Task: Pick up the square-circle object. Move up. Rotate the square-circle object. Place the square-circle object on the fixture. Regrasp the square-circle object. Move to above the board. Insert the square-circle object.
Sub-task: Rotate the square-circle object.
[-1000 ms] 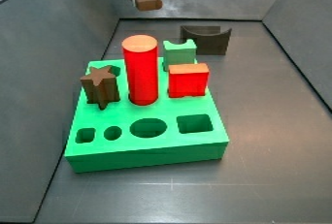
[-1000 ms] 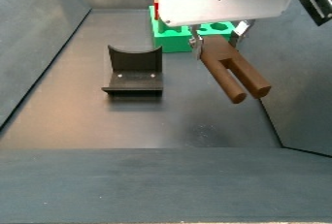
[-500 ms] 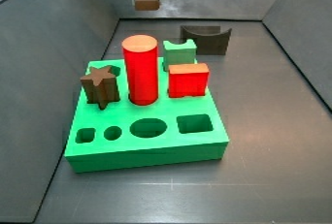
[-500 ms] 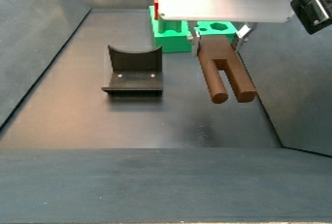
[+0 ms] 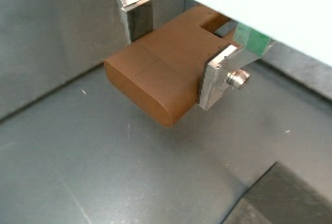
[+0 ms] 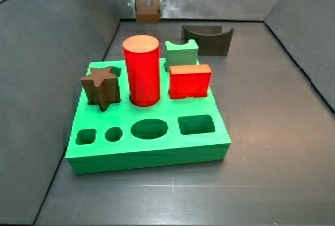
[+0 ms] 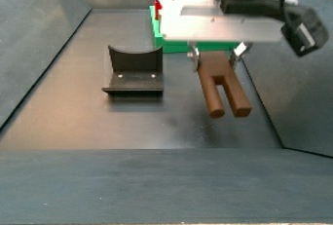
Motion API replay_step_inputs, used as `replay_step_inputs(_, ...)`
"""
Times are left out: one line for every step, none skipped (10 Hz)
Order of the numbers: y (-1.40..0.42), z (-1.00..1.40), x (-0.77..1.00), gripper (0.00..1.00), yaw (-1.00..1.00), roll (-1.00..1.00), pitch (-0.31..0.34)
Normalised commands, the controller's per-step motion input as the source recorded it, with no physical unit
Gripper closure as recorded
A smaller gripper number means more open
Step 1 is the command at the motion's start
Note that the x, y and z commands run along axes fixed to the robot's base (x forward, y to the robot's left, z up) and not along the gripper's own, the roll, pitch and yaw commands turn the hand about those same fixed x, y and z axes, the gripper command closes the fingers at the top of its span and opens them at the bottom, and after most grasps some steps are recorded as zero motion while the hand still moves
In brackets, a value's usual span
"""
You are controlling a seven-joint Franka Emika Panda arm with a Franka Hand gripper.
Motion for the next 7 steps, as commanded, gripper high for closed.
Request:
replay_step_inputs(0.00, -1.00, 0.03, 1.00, 0.02, -0.06, -0.047)
replay_step_inputs(0.01, -0.94, 0.05, 1.00, 0.01, -0.09, -0.050)
replay_step_inputs(0.01, -0.86, 0.05, 1.00, 0.01, -0.10, -0.051)
replay_step_inputs(0.01, -0.69, 0.05, 1.00, 0.01, -0.11, -0.062)
replay_step_inputs(0.01, -0.57, 0.04, 1.00, 0.01, -0.12, -0.071)
replay_step_inputs(0.01, -0.42, 0.03, 1.00, 0.02, -0.14, -0.083)
replay_step_inputs(0.01, -0.31, 0.03, 1.00, 0.02, -0.15, -0.095)
